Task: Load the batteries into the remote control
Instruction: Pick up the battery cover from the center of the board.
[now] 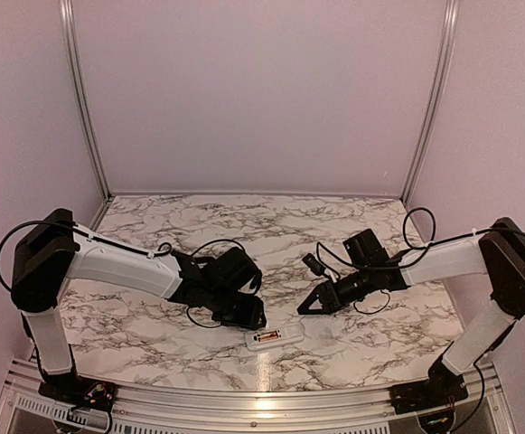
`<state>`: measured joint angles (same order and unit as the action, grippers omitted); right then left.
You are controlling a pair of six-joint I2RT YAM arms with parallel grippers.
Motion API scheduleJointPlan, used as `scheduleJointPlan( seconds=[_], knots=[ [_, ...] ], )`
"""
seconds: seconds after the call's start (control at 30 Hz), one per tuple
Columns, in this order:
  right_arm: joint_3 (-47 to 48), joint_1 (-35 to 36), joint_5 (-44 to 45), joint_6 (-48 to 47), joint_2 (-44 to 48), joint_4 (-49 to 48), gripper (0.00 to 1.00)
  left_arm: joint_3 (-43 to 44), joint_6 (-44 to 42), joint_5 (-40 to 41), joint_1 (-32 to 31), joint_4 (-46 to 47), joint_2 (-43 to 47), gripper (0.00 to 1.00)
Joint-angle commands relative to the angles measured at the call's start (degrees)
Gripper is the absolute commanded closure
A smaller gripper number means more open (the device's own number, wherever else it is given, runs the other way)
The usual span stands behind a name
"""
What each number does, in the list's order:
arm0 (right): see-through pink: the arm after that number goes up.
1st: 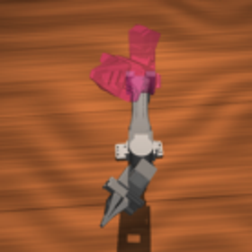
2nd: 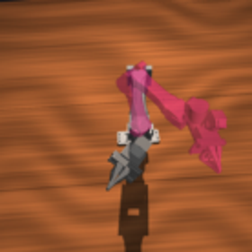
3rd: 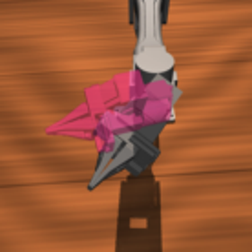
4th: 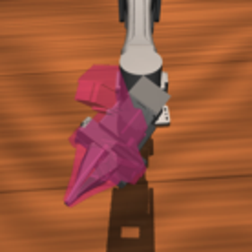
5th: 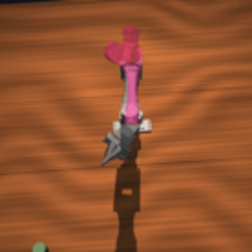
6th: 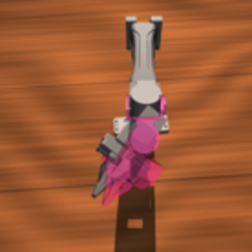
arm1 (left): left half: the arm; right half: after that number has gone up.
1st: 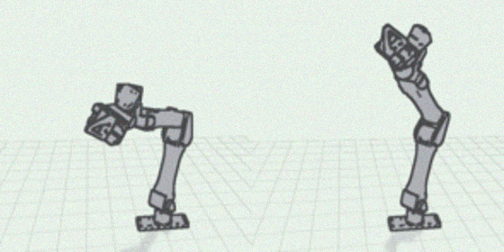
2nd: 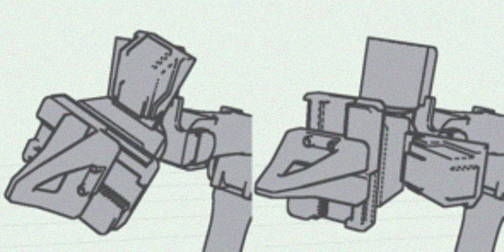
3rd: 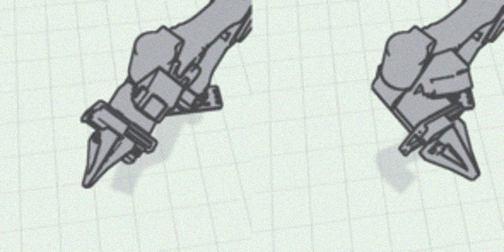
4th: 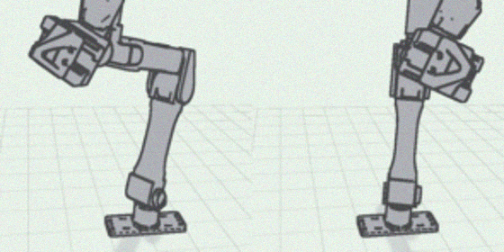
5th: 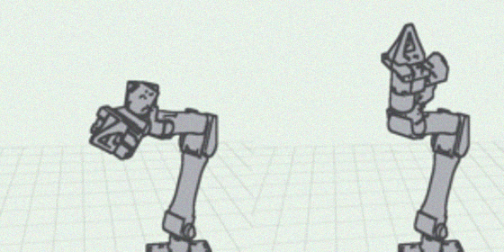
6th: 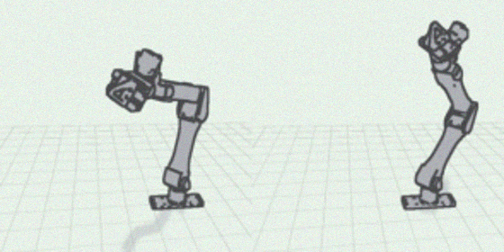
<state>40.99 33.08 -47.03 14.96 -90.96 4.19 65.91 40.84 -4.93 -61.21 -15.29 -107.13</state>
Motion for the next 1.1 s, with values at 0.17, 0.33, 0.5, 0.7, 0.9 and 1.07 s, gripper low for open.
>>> scheduleJointPlan(
  seconds=[0.17, 0.33, 0.5, 0.7, 0.9, 1.07],
  knots=[
    [1.5, -0.5, 0.5, -0.5, 0.7, 0.7, 0.64, 1.4, 1.7, -3.2, -0.4, 1.5, -3.1, 0.54],
    [1.5, -0.6, 0.5, -0.6, 0.7, 0.7, 0.64, 1.4, 1.7, -4.6, -0.4, 2.0, -3.2, 0.61],
    [1.5, -0.6, 0.5, -0.6, 0.6, 0.6, 0.65, 1.0, 1.9, -6.4, -0.4, 3.1, -3.1, 0.68],
    [1.6, -0.5, 0.7, -0.6, 0.6, 0.8, 0.65, 0.0, 2.9, -7.4, 0.0, 5.1, -2.6, 0.76],
    [1.7, -0.5, 0.6, -0.6, 0.5, 0.8, 0.64, -0.9, 2.8, -7.2, 0.5, 6.1, -1.1, 0.89],
    [1.7, -0.6, 0.6, -0.6, 0.4, 1.0, 0.65, -1.7, 2.3, -8.7, 0.7, 7.7, -0.7, 1.0]
  ],
)
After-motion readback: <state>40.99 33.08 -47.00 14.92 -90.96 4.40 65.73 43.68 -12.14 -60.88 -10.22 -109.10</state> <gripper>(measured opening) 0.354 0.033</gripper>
